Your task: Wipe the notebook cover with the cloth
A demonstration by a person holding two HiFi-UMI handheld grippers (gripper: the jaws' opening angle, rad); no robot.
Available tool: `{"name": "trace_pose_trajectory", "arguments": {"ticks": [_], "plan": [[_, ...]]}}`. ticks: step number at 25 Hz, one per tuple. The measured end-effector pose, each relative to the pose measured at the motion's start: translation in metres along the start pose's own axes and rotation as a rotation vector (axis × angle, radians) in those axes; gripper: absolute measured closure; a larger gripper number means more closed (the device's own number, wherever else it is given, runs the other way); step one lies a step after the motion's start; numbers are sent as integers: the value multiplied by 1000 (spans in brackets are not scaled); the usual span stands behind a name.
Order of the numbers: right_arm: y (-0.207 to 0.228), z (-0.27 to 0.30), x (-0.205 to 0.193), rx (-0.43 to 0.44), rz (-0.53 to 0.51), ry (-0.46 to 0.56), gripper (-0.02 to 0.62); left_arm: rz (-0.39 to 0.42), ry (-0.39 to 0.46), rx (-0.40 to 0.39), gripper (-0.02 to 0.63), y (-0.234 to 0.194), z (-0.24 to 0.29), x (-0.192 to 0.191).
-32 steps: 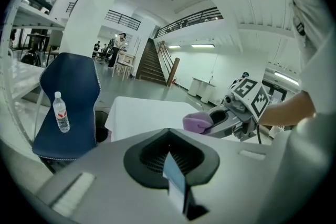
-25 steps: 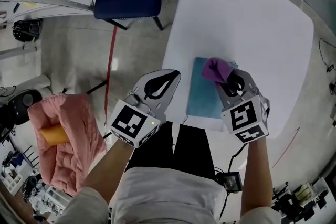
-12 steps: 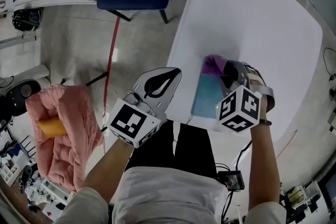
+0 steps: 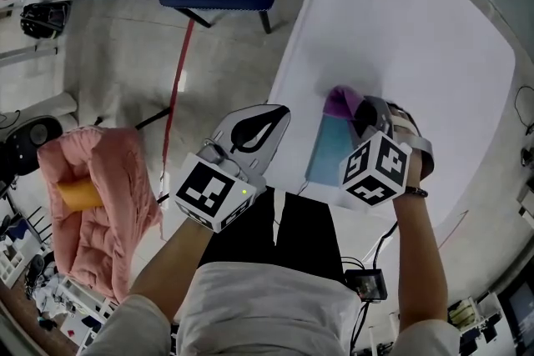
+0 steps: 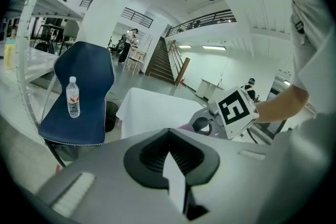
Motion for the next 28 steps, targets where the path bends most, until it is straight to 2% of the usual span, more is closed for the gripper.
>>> {"name": "trace_pose_trajectory", "arguments": {"ticks": [19, 28], "plan": [[-41, 3, -2, 46, 9, -2, 488, 2, -1, -20, 606, 9, -13, -11], [-71, 1, -6, 68, 23, 6, 488, 13, 0, -46, 606, 26, -19, -16]]}}
Point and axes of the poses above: the fingertips, and each gripper's own axes: z forward along the fingers, y to its right, x out of its top, the point moved 3 cm from there along -z, backward along the fingers, and after that the axes turned 11 degrees about x, right-handed, at the moved point
